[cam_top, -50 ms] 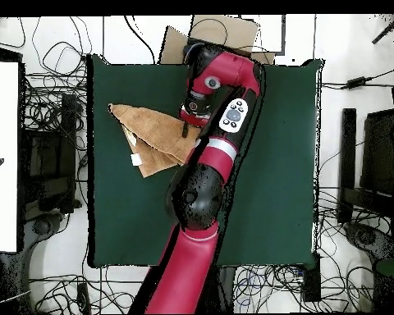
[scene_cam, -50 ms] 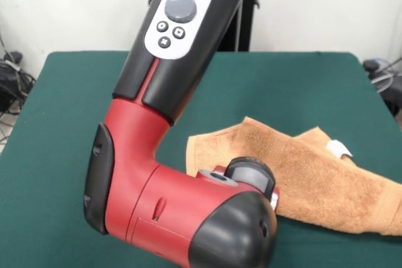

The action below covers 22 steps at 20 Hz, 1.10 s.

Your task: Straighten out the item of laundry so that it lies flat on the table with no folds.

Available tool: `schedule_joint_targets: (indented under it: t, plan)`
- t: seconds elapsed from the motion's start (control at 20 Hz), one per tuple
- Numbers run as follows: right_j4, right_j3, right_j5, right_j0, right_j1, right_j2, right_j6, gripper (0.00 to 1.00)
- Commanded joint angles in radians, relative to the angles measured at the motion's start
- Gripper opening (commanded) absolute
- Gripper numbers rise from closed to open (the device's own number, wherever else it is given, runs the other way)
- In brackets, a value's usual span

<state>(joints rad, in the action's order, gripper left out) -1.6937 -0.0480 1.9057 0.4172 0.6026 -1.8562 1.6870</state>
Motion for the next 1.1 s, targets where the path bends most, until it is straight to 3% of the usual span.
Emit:
schedule_joint_targets:
  t: [0.05, 0.35, 0.7, 1.1]
  plan:
    - [0.108, 0.026, -0.149, -0.055, 0.059, 0.116, -0.178, 1.00]
    - [0.214, 0.009, -0.106, -0.090, 0.076, 0.233, -0.148, 1.00]
    - [0.465, -0.054, -0.041, -0.160, 0.063, 0.479, -0.165, 1.00]
    - [0.689, -0.152, -0.036, -0.240, 0.037, 0.722, -0.206, 1.00]
